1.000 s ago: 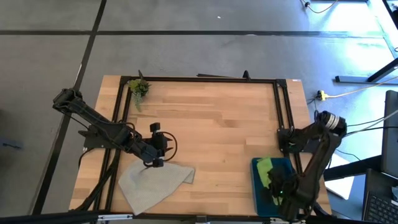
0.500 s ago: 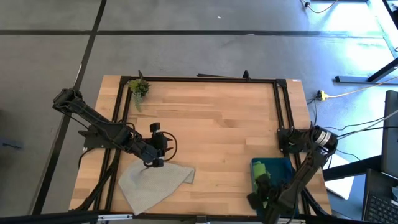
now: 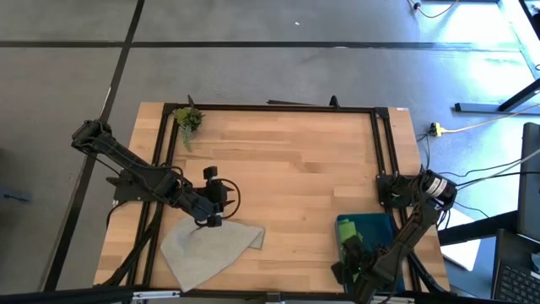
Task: Roll microfiber towels into tight, uniform cylinder then place into a basket
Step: Put the folded green microfiber cloth into the bin, then roll the gray microfiber cloth
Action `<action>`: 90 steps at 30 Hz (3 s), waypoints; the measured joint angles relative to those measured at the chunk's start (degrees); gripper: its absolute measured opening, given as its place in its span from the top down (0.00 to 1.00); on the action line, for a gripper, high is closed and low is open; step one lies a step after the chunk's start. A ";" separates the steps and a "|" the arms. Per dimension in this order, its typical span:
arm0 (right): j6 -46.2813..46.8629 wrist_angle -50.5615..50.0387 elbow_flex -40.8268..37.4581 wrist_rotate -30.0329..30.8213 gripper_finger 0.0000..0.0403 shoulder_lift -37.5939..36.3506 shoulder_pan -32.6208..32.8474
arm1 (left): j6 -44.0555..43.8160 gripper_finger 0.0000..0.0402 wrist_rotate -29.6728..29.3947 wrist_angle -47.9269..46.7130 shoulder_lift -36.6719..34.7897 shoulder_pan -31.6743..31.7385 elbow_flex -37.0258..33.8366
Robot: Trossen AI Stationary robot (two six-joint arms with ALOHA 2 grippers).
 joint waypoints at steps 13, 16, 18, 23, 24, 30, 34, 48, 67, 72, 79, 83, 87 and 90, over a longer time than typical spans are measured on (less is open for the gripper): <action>-1.68 -0.86 0.00 -4.34 0.50 0.00 -2.65 | -0.02 0.63 0.02 0.00 0.00 0.00 0.00; -1.47 -1.58 0.00 -5.41 0.45 -0.09 -2.73 | -0.01 0.63 0.02 0.00 0.00 0.00 0.00; -1.40 -2.06 0.00 -5.89 0.44 -0.55 -2.73 | 0.00 0.63 0.02 0.00 0.01 0.00 0.00; -1.40 -2.94 0.00 -6.10 0.42 -3.10 -2.73 | -0.02 0.63 0.02 0.00 0.00 0.00 0.00; -1.40 -3.00 0.00 -6.10 0.43 -3.77 -2.73 | -0.02 0.63 0.02 0.00 0.01 0.00 0.00; -1.35 -4.59 0.00 -6.06 0.43 -7.39 -2.73 | -0.04 0.63 0.02 0.00 0.00 0.00 0.00; -1.29 -7.22 0.32 -4.18 0.43 -9.59 -2.73 | -0.16 0.63 0.04 0.00 0.02 0.00 0.00; -13.07 -14.82 6.02 43.03 0.43 -11.13 -5.32 | -18.96 0.63 11.91 -8.04 0.02 -1.10 0.00; -62.41 19.04 4.79 29.13 0.43 -11.02 -26.38 | -39.02 0.63 25.28 -19.35 0.15 5.81 -2.98; -74.97 29.17 4.79 25.14 0.43 -11.02 -28.36 | -30.92 0.63 32.60 -15.21 0.17 12.03 -6.77; -79.61 30.04 4.79 21.82 0.43 -11.02 -28.48 | -20.39 0.63 36.96 -9.22 0.17 17.39 -11.19; -79.71 30.01 4.79 20.46 0.43 -11.02 -28.48 | -16.77 0.63 39.01 -5.44 0.17 19.00 -13.07; -79.95 29.99 4.79 20.43 0.43 -11.02 -28.48 | -13.97 0.63 40.86 -2.76 0.17 20.36 -14.44; -81.84 29.99 4.79 20.43 0.43 -11.02 -28.48 | -12.15 0.63 44.19 -1.46 0.17 21.67 -15.08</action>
